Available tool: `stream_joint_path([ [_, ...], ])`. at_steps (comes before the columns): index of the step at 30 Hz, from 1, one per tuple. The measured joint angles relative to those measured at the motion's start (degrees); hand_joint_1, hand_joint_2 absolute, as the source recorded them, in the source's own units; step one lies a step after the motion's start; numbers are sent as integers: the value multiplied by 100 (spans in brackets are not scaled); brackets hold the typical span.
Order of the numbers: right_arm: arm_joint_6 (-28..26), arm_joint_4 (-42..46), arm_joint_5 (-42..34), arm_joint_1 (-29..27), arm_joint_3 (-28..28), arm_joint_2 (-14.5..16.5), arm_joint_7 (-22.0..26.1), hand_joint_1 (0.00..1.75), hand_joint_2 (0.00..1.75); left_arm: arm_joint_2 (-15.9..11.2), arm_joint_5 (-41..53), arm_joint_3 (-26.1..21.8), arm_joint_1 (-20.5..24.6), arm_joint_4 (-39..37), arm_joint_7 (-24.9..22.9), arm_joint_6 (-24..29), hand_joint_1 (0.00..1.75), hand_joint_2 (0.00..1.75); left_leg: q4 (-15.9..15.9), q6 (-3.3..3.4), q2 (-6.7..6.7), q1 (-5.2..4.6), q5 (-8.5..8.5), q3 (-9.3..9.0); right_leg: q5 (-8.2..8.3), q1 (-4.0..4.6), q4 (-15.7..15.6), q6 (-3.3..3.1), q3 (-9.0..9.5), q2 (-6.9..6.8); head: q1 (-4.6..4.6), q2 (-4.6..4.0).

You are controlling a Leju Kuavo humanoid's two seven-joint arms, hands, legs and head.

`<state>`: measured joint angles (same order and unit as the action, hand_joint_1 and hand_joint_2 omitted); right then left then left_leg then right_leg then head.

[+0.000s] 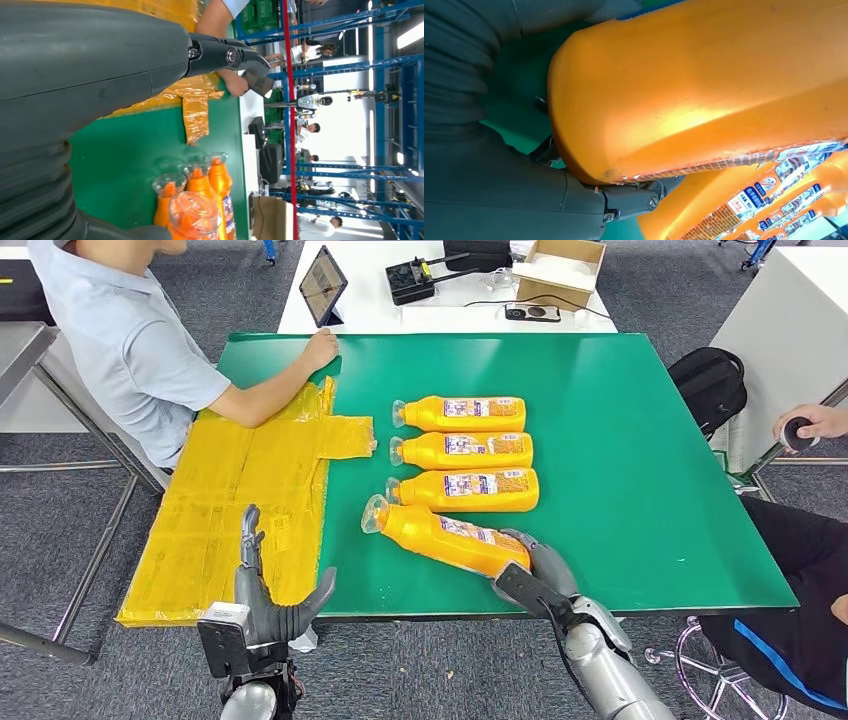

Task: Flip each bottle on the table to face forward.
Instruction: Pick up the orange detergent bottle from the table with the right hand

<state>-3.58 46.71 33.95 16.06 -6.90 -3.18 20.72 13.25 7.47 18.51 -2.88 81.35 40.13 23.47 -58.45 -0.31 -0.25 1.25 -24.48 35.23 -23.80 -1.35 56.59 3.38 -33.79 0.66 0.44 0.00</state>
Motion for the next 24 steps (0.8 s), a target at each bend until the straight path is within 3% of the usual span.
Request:
stream_joint_path([
  [10,21,132,-146,-114,44,35,70,175,175,3,-116,4,18,11,-13,20,0,175,0,0,0,-2,0,4,0,-1,0,0,-2,0,0,0],
  [14,87,488,-582,-378,88,76,289,175,175,77,-882,-95,30,-55,-441,-38,0,175,0,0,-3,-1,0,15,0,-1,0,0,-10,-1,1,0],
  [19,16,1039,-876,-797,96,114,603,175,175,104,-2009,-183,3,-160,-860,-906,0,175,0,1,-5,-1,1,42,0,-1,2,1,-31,-2,0,0],
  [24,-80,1543,-1175,-998,126,221,873,175,175,49,-2372,89,-43,-156,-1079,-2180,0,175,0,1,-5,-2,0,48,-1,-2,2,1,-38,-2,0,0],
])
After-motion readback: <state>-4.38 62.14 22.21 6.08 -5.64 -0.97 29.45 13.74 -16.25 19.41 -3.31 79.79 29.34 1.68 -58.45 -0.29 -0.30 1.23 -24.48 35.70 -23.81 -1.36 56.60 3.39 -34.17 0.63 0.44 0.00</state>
